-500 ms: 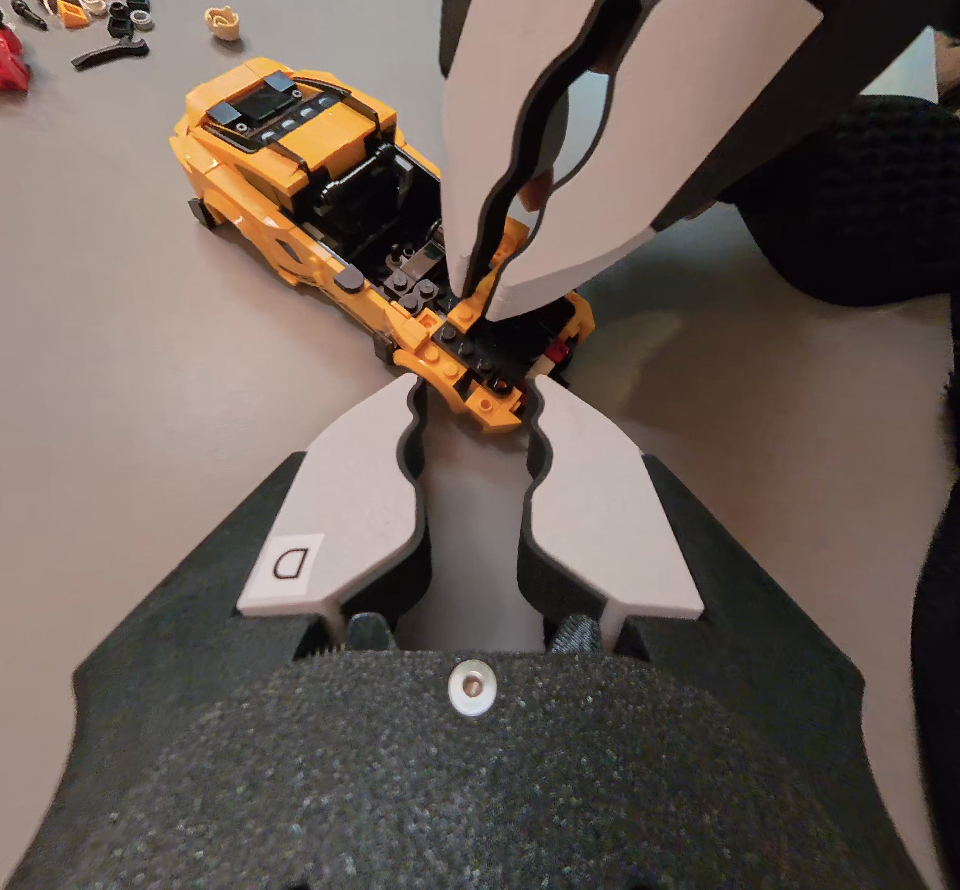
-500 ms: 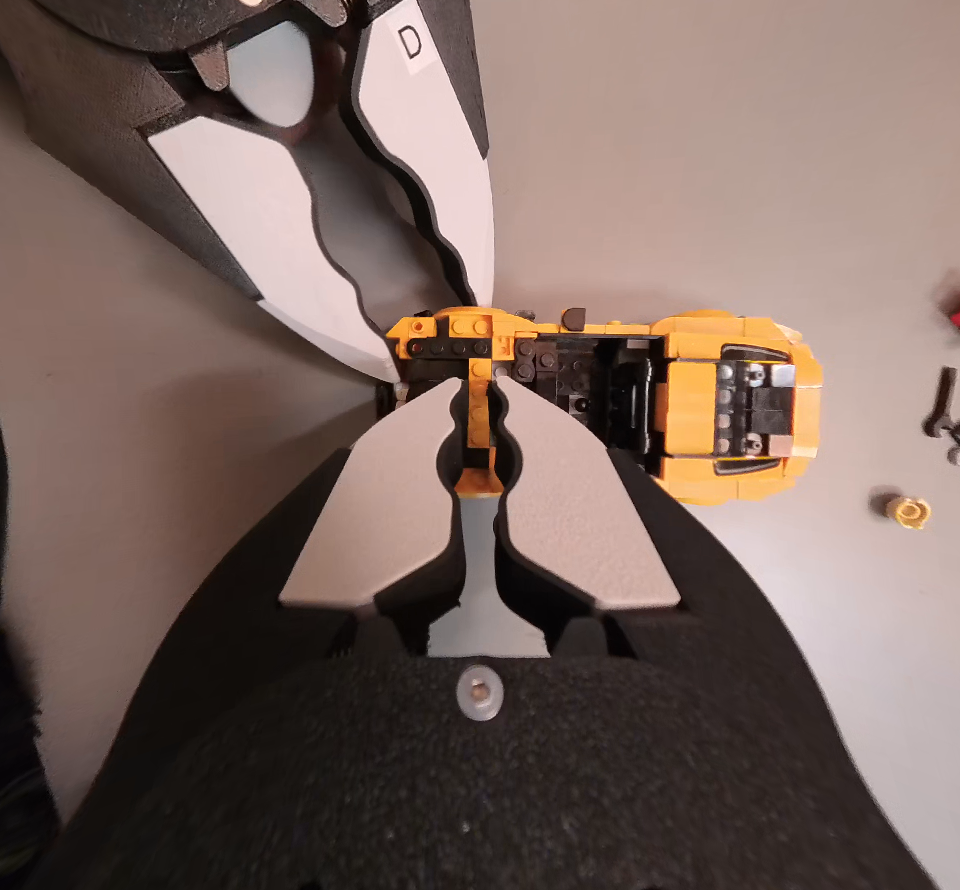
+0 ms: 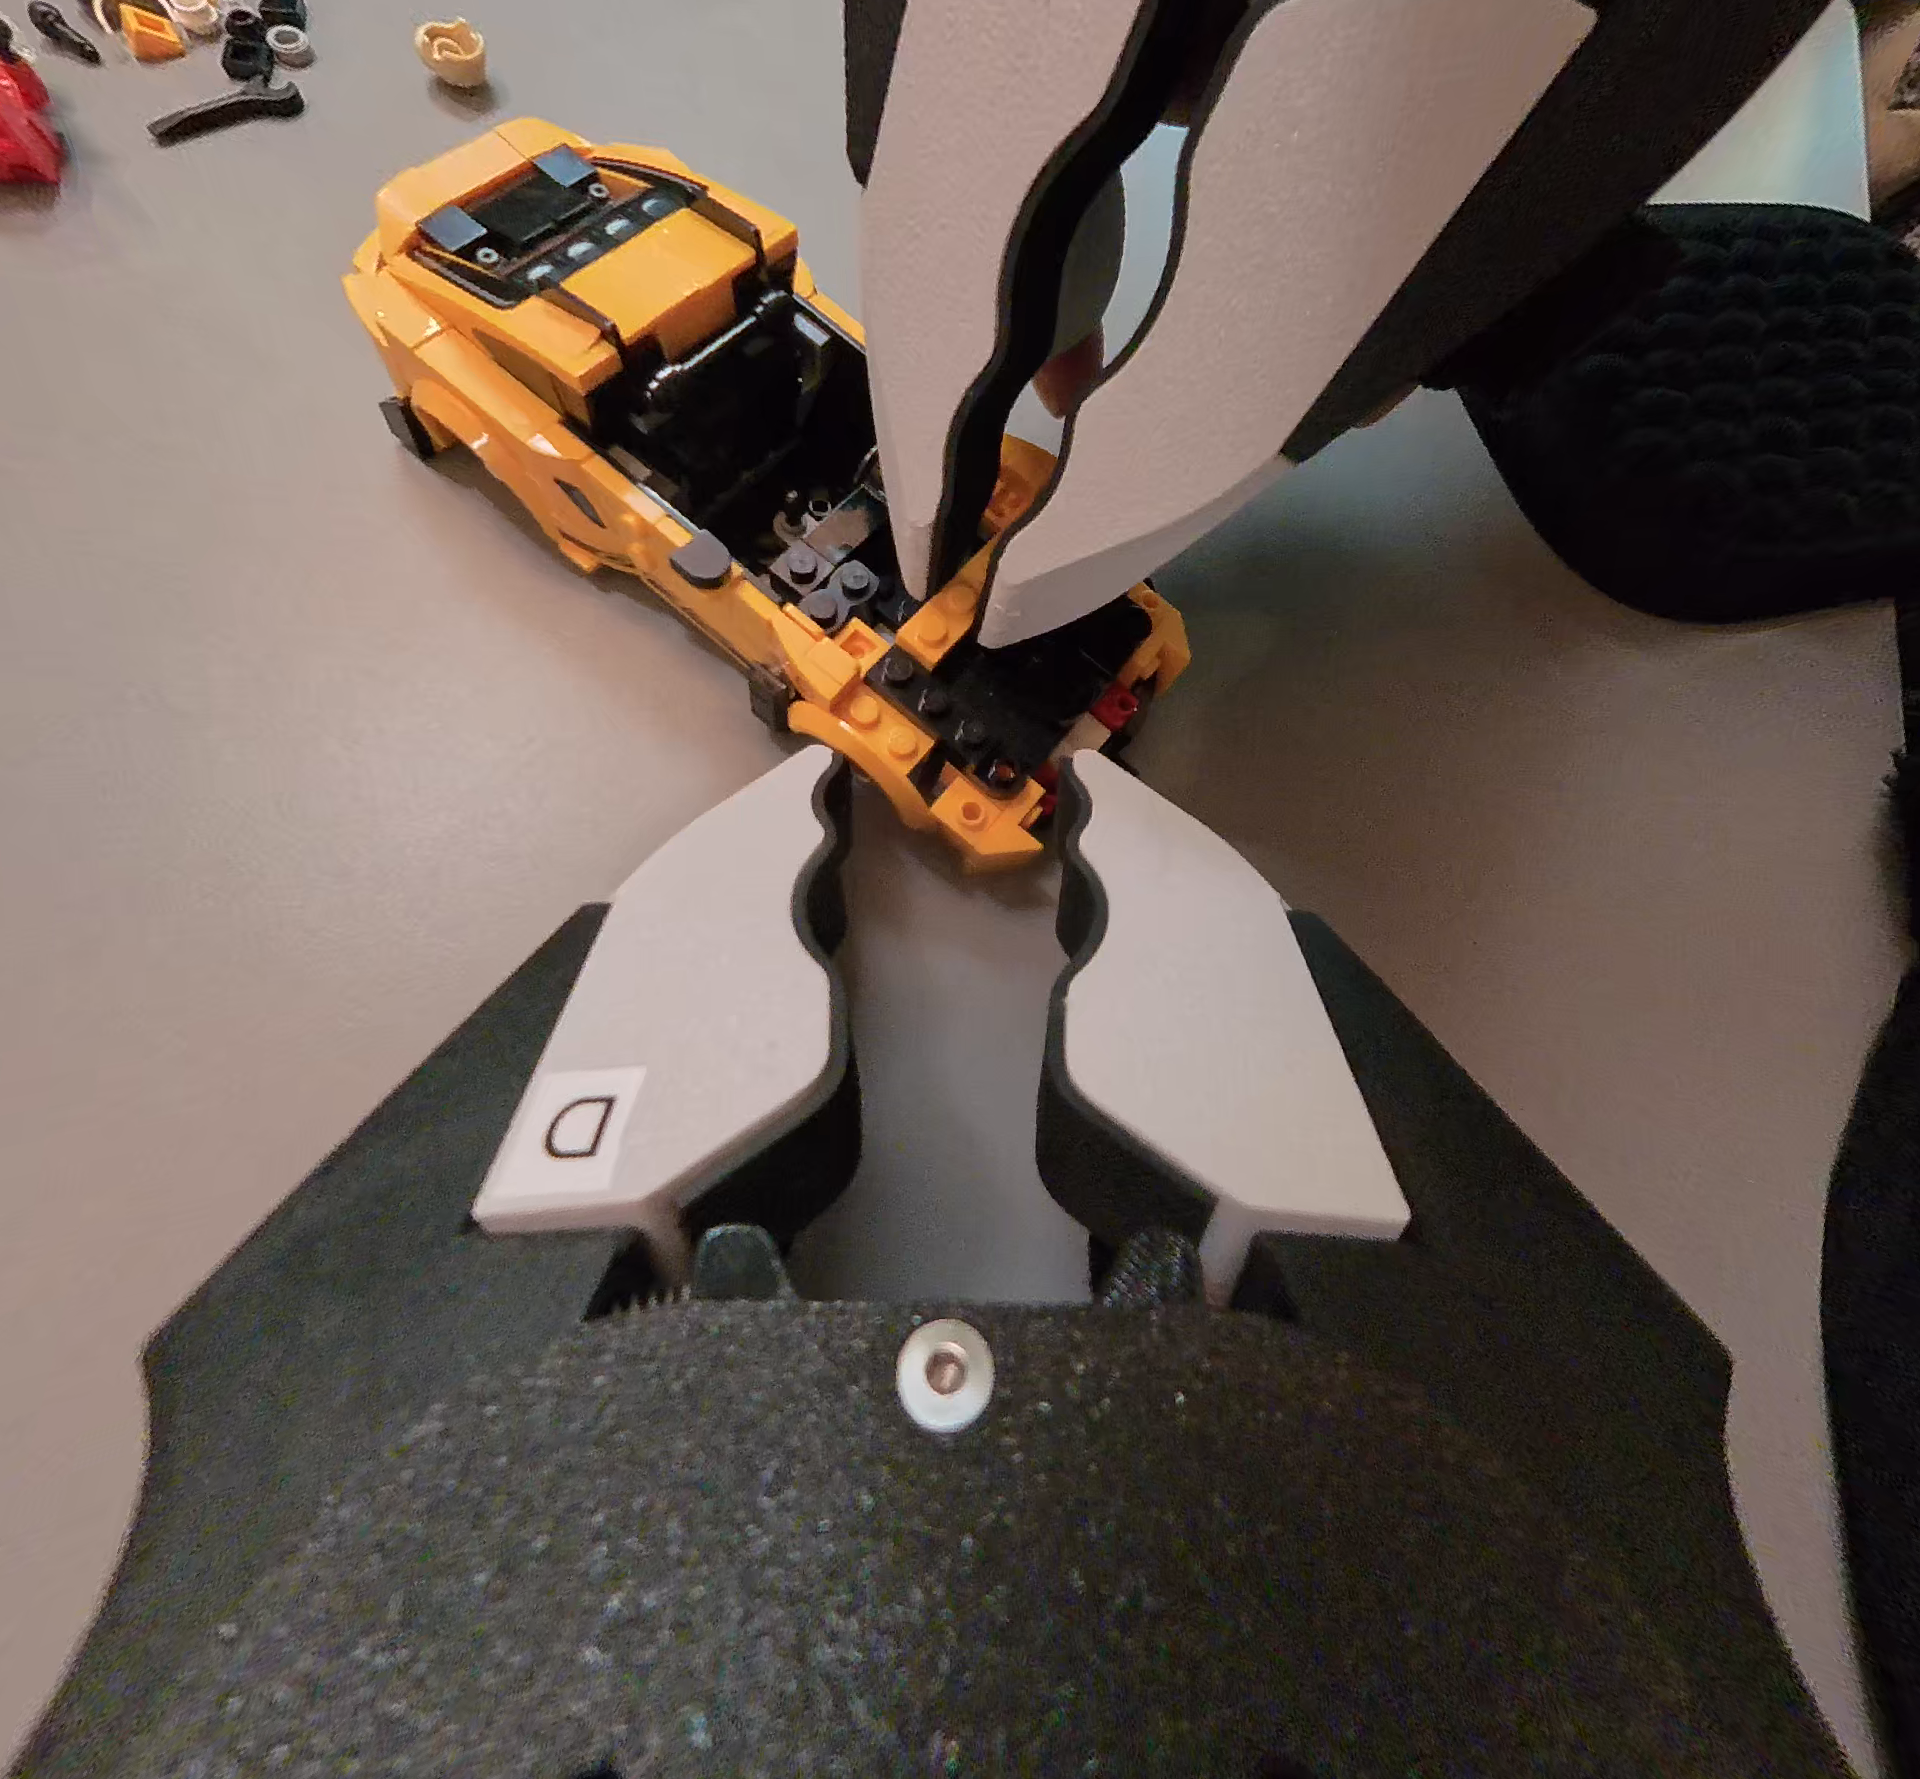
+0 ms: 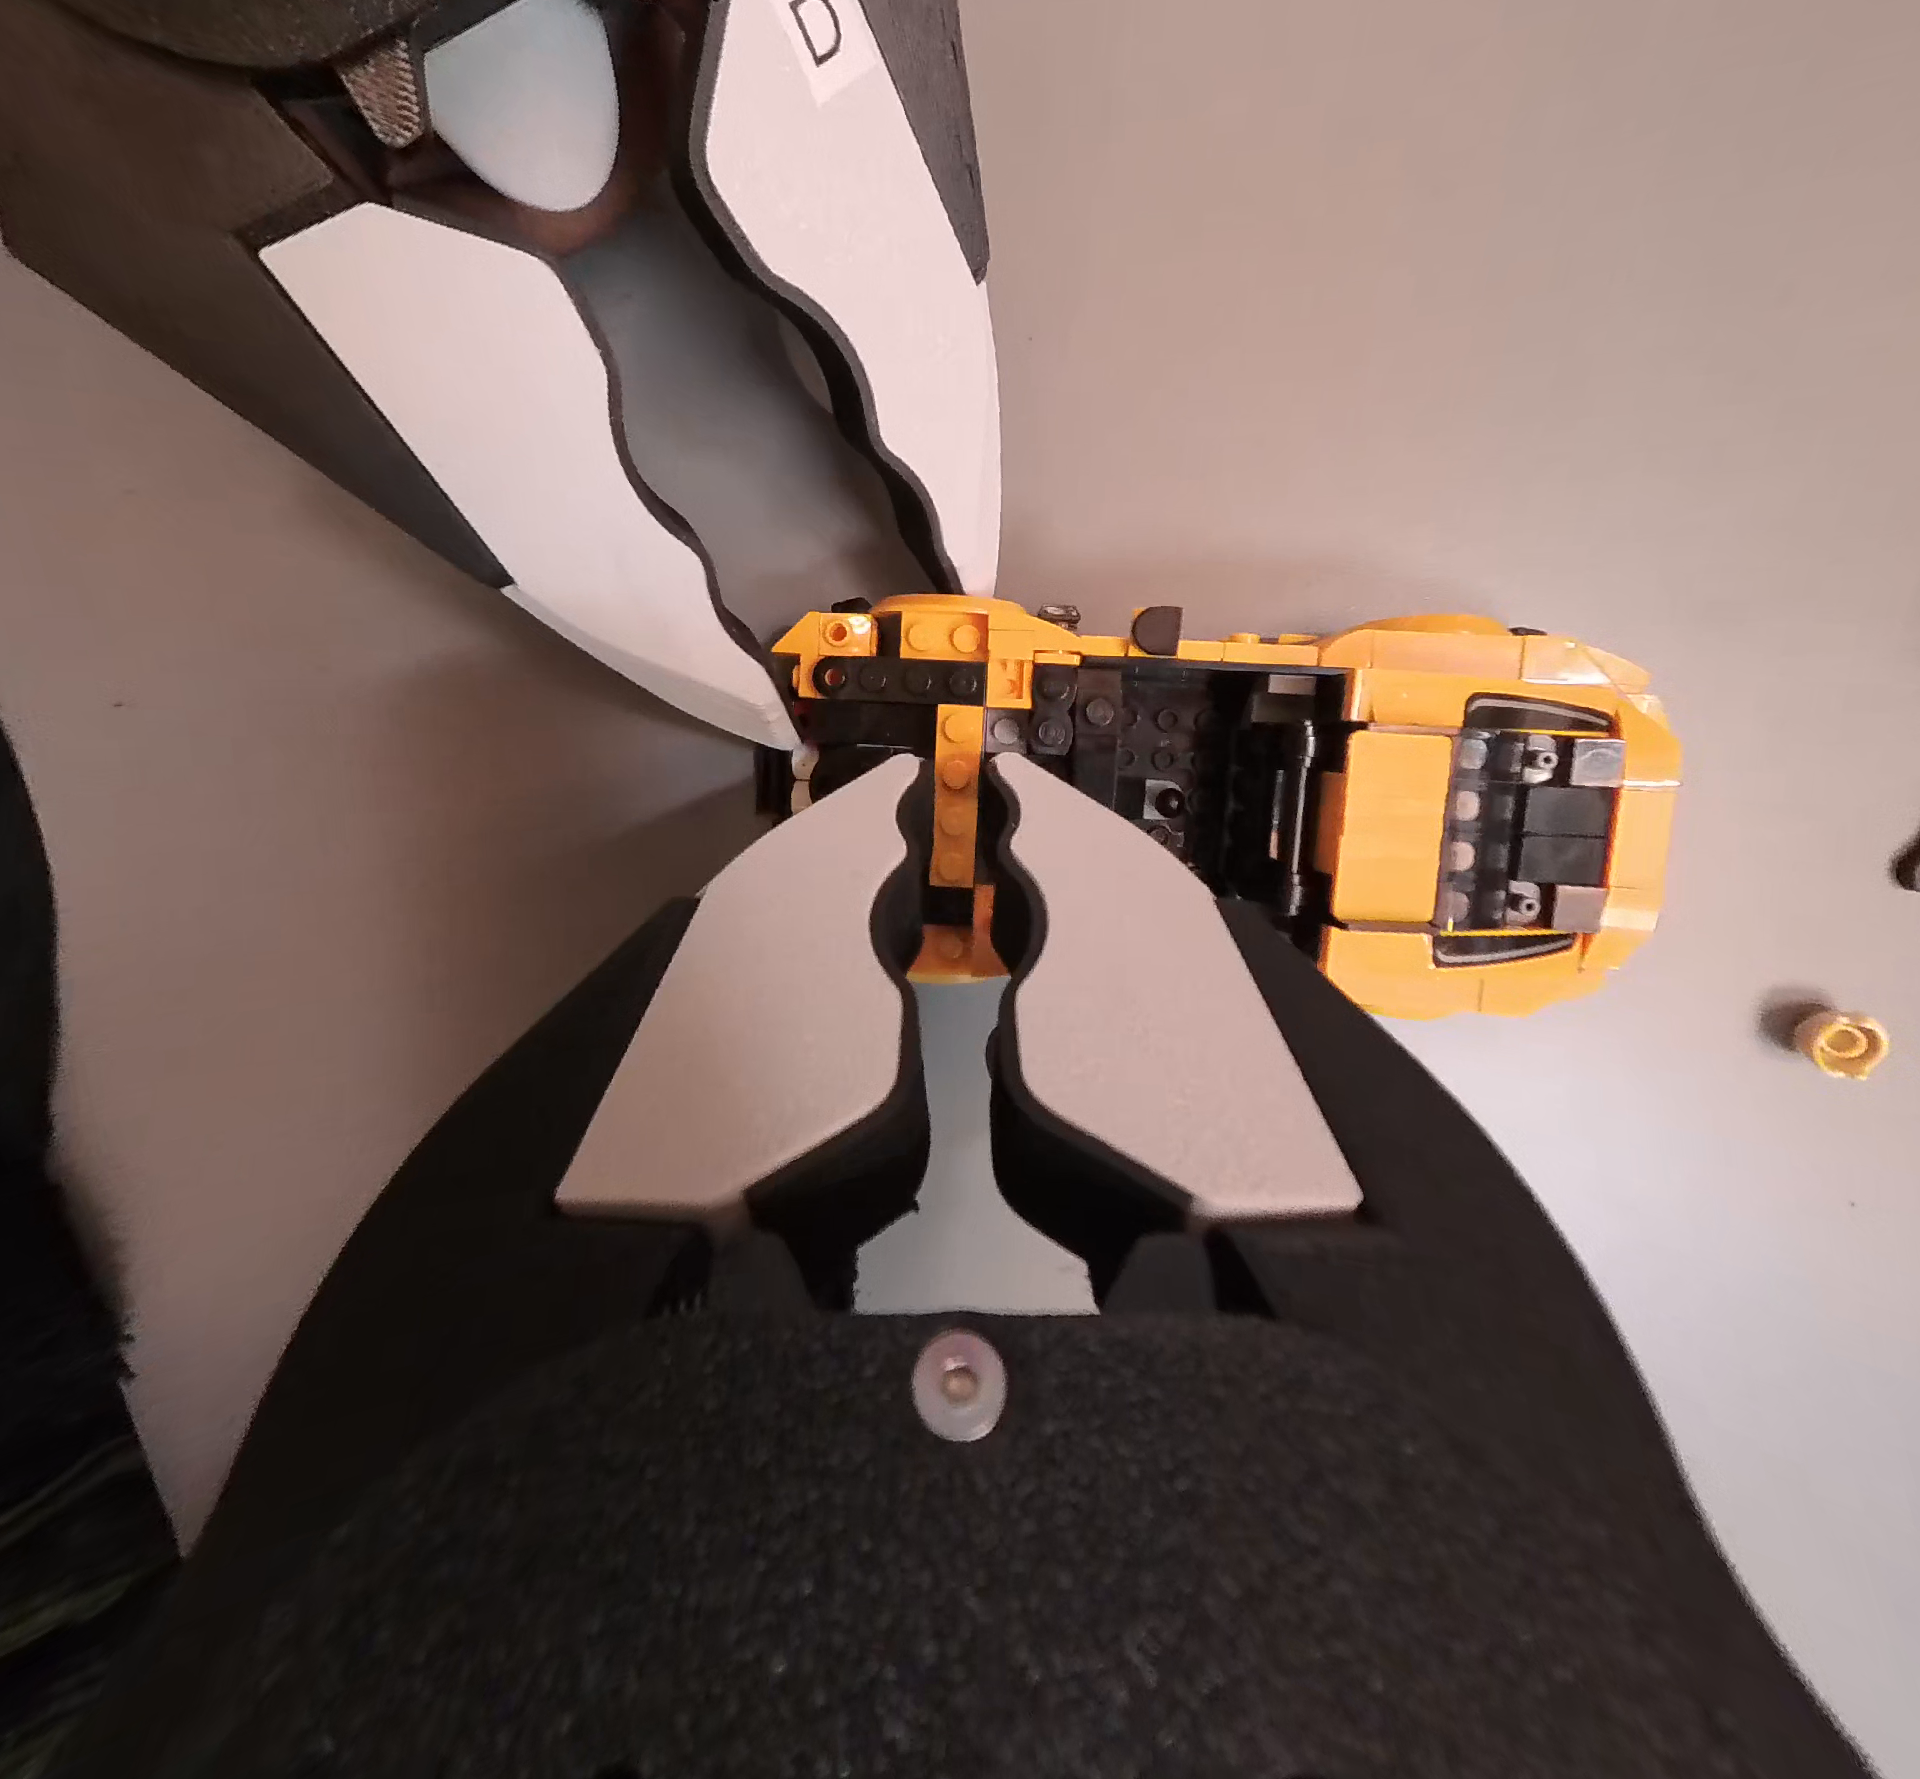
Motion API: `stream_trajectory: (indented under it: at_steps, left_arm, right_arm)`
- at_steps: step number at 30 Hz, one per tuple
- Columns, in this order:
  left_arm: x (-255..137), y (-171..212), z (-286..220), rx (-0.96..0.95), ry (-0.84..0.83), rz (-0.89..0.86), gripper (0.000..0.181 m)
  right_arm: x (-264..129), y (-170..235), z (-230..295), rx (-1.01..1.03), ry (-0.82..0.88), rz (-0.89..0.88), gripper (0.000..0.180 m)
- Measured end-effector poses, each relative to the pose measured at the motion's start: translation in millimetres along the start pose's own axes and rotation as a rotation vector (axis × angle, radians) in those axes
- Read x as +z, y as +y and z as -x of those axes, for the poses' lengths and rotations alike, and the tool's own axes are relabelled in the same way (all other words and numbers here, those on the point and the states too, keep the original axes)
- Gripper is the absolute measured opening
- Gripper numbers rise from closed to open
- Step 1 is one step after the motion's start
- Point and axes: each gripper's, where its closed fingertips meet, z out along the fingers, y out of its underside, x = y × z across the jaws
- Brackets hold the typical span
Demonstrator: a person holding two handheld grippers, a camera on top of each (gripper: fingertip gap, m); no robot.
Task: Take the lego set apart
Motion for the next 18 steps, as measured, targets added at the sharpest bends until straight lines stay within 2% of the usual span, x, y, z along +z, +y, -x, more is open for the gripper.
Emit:
stream_trajectory:
  at_steps: [4, 13, 18]
  left_arm:
    - [0, 0, 2, -0.020, -0.002, 0.001, 0.035]
    - [0, 2, 3, -0.079, 0.010, 0.019, 0.034]
    - [0, 1, 3, -0.072, 0.007, 0.013, 0.034]
  right_arm:
    - [0, -2, -1, -0.057, 0.046, -0.028, 0.007]
    - [-3, -8, 2, -0.226, 0.312, -0.191, 0.007]
    - [-12, -8, -4, -0.113, 0.288, -0.246, 0.007]
